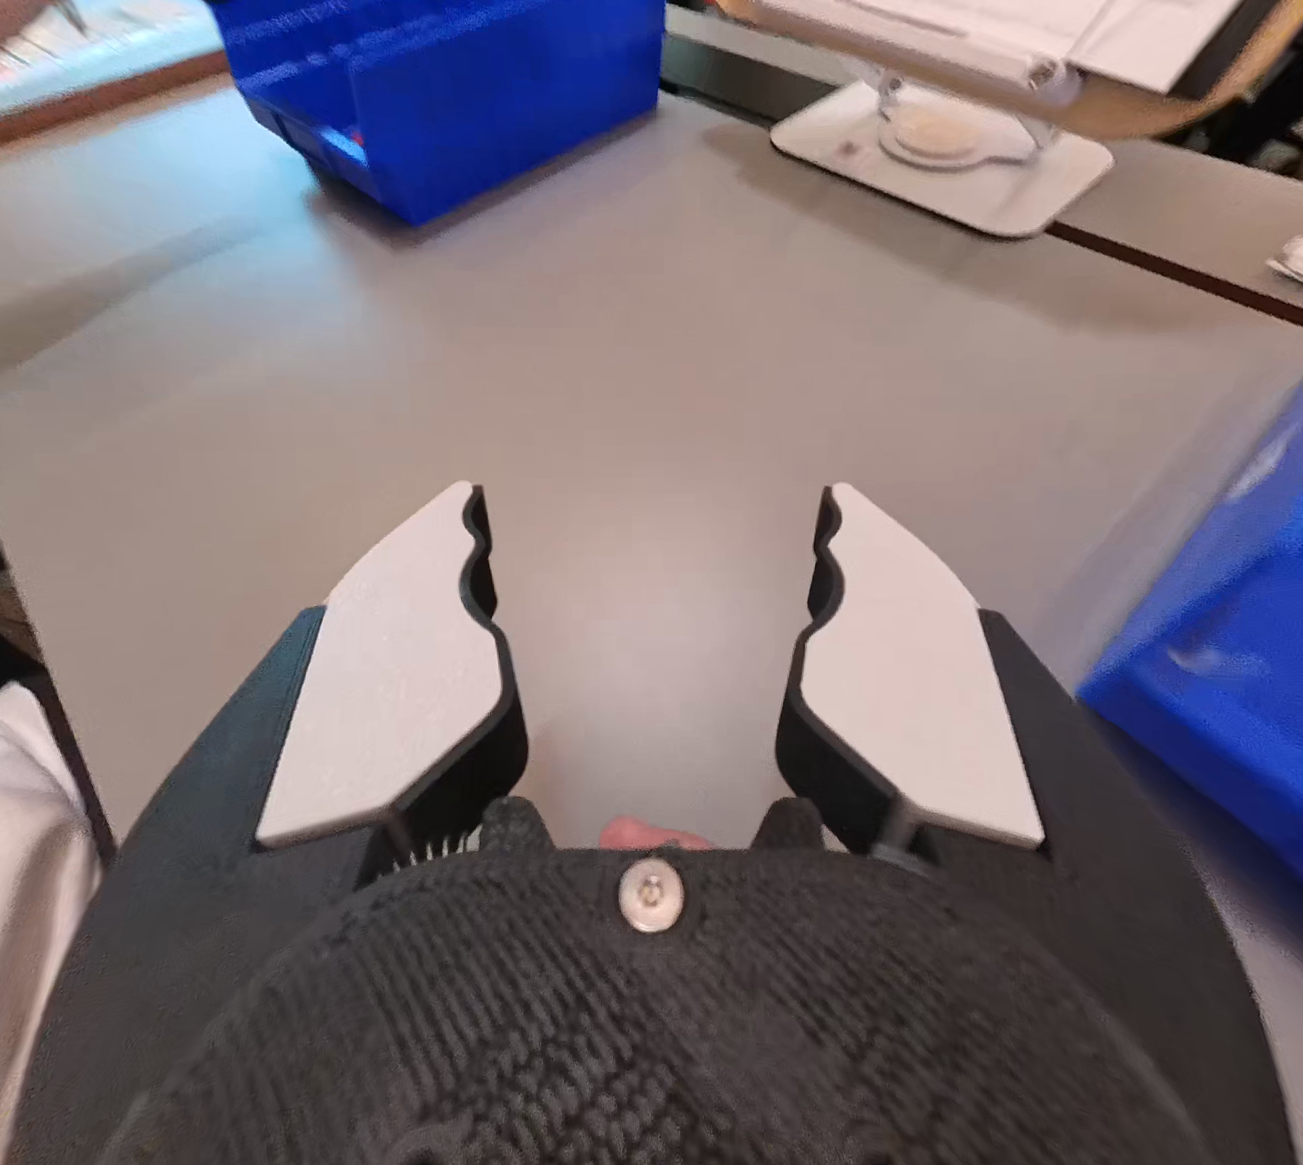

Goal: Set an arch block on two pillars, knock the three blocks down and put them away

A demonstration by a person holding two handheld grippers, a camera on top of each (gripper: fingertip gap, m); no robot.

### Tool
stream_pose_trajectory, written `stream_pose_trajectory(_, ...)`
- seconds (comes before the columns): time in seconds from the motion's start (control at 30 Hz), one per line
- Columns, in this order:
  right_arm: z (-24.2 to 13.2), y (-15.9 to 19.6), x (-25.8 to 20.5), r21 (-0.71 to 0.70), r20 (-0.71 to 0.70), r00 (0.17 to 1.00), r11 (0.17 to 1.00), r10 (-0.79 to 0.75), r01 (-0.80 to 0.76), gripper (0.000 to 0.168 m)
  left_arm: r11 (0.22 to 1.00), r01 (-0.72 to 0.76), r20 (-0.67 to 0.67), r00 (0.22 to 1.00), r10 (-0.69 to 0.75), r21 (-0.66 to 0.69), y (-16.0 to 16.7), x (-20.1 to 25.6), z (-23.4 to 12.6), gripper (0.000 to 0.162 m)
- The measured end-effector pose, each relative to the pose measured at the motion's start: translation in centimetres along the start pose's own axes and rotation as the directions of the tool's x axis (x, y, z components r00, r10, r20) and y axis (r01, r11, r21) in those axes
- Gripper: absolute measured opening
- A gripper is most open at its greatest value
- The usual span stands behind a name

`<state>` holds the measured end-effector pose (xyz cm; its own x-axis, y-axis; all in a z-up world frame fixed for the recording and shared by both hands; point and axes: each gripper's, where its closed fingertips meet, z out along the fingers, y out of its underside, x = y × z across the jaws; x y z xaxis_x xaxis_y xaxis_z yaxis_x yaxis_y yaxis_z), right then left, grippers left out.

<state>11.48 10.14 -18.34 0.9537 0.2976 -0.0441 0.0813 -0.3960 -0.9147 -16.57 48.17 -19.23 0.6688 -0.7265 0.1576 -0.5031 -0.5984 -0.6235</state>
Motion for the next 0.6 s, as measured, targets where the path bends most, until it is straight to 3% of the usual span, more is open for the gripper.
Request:
stream_pose_trajectory(0.13,1.4,-4.7,-2.3,0.158,0.154,0.988,0.987,-0.011,-0.013,0.086,0.955,-0.125,-0.273,0.941,0.2,0.268,-1.7,8.1,-4.1,0.031)
stream_pose_trajectory(0.3,3.1,-12.0,-4.2,0.291,0.34,0.939,0.955,-0.05,-0.055,0.078,0.807,-0.204,-0.469,0.725,0.505,0.555,-0.5,20.3,-8.2,0.03)
stream_pose_trajectory(0.43,4.1,-14.7,-6.0,0.267,0.449,0.876,0.962,-0.175,0.055,0.071,0.71,-0.181,-0.528,0.55,0.647,0.681,1.6,27.4,-9.4,0.03)
stream_pose_trajectory(0.6,4.0,-15.0,-7.2,0.195,0.538,0.785,0.952,-0.306,0.237,0.064,0.652,-0.209,-0.51,0.469,0.721,0.729,3.6,31.9,-8.0,0.03)
